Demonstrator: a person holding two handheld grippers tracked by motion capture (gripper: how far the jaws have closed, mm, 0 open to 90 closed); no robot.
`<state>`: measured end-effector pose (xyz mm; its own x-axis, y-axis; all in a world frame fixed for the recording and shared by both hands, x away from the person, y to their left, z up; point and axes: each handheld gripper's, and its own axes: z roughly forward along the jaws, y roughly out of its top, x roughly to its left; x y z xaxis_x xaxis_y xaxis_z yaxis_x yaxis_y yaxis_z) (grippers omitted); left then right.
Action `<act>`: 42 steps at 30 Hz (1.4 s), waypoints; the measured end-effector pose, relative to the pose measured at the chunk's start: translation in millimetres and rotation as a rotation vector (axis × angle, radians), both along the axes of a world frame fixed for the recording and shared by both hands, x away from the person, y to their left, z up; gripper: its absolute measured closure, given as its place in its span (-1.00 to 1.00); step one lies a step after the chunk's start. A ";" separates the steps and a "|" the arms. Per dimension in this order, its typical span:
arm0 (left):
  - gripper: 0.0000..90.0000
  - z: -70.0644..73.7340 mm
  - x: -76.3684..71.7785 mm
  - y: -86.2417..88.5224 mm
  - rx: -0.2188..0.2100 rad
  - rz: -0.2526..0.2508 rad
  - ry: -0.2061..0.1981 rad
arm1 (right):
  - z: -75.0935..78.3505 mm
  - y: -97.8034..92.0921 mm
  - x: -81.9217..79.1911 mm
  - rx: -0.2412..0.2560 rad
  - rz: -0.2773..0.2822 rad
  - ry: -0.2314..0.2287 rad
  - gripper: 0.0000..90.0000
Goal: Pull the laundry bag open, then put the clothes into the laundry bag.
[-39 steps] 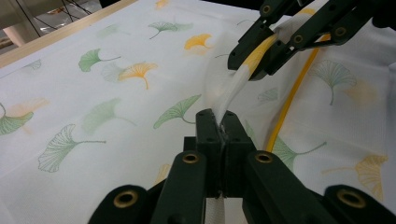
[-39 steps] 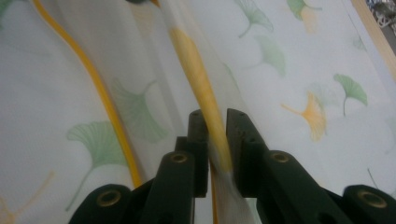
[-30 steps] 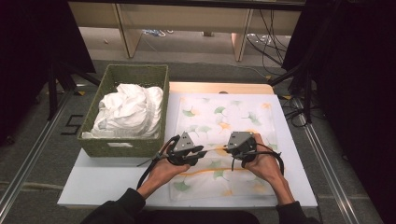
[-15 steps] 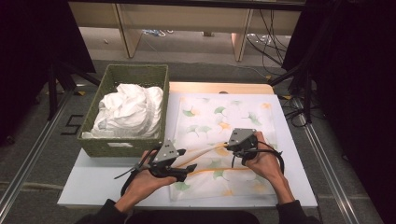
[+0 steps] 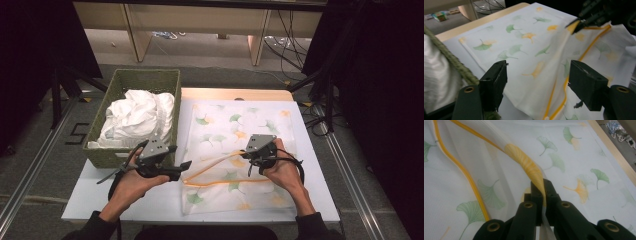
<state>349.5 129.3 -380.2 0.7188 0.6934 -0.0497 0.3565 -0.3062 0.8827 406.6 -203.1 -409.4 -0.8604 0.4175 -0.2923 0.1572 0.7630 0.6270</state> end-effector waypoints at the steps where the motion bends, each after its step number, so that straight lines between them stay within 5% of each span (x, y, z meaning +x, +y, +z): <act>1: -0.34 3.2 3.4 3.8 -0.004 0.009 -0.001 | 0.2 -0.7 0.7 -0.009 0.007 0.001 1.00; 13: -0.41 34.9 45.6 62.8 -0.022 0.225 -0.023 | 2.3 -1.2 1.4 0.013 -0.019 -0.020 1.00; 18: -0.43 37.4 56.4 83.1 0.000 0.264 -0.022 | 2.8 -0.7 1.6 0.011 -0.015 -0.017 1.00; 23: -0.44 34.6 66.4 97.5 -0.023 0.319 -0.012 | 2.4 0.7 1.6 0.005 -0.011 -0.013 1.00; 35: -0.57 23.6 98.6 100.0 0.036 0.348 0.063 | 3.3 2.0 3.4 -0.005 0.013 -0.022 1.00; 40: -0.58 17.7 116.6 103.2 0.095 0.327 0.100 | 3.9 1.8 3.3 -0.006 0.009 -0.022 1.00; 41: -0.58 15.6 119.9 100.5 0.064 0.342 0.097 | 3.6 2.3 3.3 -0.002 0.002 -0.030 1.00; 42: -0.59 15.2 122.8 102.6 0.089 0.314 0.116 | 4.3 2.4 3.9 -0.009 0.011 -0.022 1.00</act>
<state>472.3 231.8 -365.0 0.4623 0.8854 -0.0485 0.5422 -0.2390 0.8055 410.6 -200.7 -405.1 -0.8584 0.4048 -0.3150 0.1348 0.7705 0.6230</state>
